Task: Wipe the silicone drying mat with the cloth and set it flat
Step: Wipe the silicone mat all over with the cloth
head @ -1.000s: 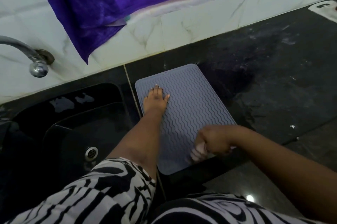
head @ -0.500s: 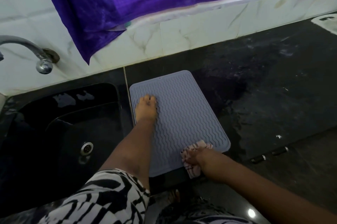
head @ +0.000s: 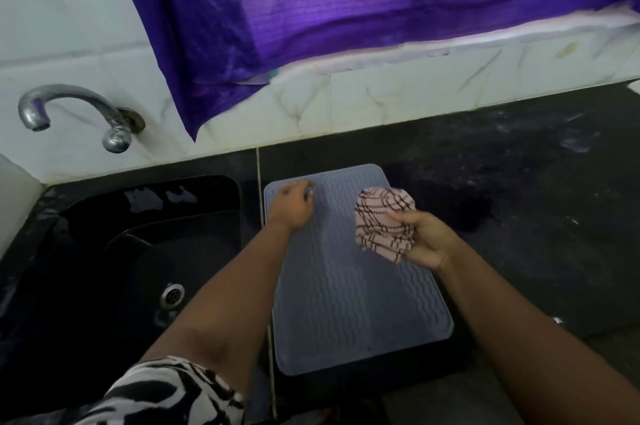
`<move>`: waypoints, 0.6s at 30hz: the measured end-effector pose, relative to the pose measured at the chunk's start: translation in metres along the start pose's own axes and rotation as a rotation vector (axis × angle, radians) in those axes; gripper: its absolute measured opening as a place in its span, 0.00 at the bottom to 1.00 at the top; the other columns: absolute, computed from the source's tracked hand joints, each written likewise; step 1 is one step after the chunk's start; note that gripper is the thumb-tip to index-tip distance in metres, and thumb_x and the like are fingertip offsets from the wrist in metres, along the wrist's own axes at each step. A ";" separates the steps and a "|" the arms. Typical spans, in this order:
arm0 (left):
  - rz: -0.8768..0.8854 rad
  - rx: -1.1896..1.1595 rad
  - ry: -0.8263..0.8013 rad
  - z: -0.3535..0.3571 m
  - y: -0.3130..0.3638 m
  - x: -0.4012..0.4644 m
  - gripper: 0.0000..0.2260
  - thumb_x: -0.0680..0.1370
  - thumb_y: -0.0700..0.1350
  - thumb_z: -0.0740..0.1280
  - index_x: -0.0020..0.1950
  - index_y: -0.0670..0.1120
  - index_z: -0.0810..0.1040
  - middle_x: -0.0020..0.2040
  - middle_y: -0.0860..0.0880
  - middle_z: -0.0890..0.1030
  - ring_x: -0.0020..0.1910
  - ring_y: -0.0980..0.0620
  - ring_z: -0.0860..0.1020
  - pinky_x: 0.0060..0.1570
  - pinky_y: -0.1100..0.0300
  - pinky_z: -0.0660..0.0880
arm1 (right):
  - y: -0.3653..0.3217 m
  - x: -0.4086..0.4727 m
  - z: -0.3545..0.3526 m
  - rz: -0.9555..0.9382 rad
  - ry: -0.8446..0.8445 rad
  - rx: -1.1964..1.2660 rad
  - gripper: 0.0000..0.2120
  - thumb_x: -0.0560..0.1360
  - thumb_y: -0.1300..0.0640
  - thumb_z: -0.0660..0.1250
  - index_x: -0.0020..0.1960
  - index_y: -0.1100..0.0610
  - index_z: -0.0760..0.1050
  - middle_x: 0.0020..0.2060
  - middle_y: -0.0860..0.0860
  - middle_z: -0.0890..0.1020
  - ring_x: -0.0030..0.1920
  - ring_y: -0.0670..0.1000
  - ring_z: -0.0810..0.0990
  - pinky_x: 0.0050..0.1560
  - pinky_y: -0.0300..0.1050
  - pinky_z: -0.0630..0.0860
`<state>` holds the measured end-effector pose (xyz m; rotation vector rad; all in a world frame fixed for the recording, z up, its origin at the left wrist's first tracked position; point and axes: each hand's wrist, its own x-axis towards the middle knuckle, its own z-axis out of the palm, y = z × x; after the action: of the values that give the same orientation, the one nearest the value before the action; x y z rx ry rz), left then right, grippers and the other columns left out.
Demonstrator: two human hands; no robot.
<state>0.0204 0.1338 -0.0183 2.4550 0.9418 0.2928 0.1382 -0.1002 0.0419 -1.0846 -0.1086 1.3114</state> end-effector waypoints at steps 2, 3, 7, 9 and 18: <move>-0.033 0.039 -0.015 0.008 0.002 0.016 0.17 0.82 0.43 0.58 0.70 0.45 0.71 0.69 0.42 0.74 0.67 0.43 0.72 0.67 0.50 0.69 | -0.026 0.033 0.021 -0.086 0.065 -0.355 0.15 0.76 0.63 0.64 0.62 0.59 0.77 0.57 0.60 0.83 0.57 0.57 0.82 0.62 0.56 0.76; -0.035 0.084 -0.052 0.013 0.004 0.024 0.19 0.81 0.42 0.59 0.72 0.45 0.69 0.70 0.42 0.72 0.69 0.43 0.70 0.69 0.49 0.66 | -0.036 0.053 0.032 -0.148 0.115 -0.553 0.14 0.75 0.60 0.67 0.61 0.56 0.78 0.55 0.57 0.84 0.55 0.55 0.83 0.61 0.54 0.77; -0.019 0.239 -0.151 0.042 -0.009 0.053 0.27 0.81 0.45 0.56 0.79 0.51 0.51 0.79 0.49 0.56 0.79 0.49 0.50 0.76 0.44 0.42 | -0.047 0.144 0.059 -0.469 0.236 -1.445 0.21 0.77 0.58 0.63 0.69 0.53 0.72 0.65 0.56 0.77 0.64 0.57 0.76 0.68 0.51 0.70; -0.034 0.206 -0.141 0.053 -0.025 0.059 0.25 0.82 0.46 0.52 0.79 0.50 0.51 0.80 0.52 0.55 0.79 0.52 0.48 0.76 0.43 0.39 | -0.031 0.177 0.062 -0.368 0.202 -1.691 0.23 0.78 0.58 0.60 0.73 0.52 0.66 0.73 0.56 0.69 0.72 0.59 0.66 0.74 0.54 0.58; -0.030 0.205 -0.063 0.064 -0.034 0.061 0.25 0.82 0.45 0.52 0.79 0.52 0.52 0.80 0.55 0.52 0.79 0.55 0.48 0.75 0.42 0.39 | -0.007 0.178 0.064 -0.014 0.063 -2.079 0.28 0.82 0.49 0.52 0.79 0.53 0.50 0.79 0.54 0.50 0.78 0.60 0.47 0.78 0.57 0.47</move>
<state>0.0695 0.1738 -0.0892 2.6153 1.0251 0.1130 0.1621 0.0814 -0.0067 -2.7219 -1.6803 0.7768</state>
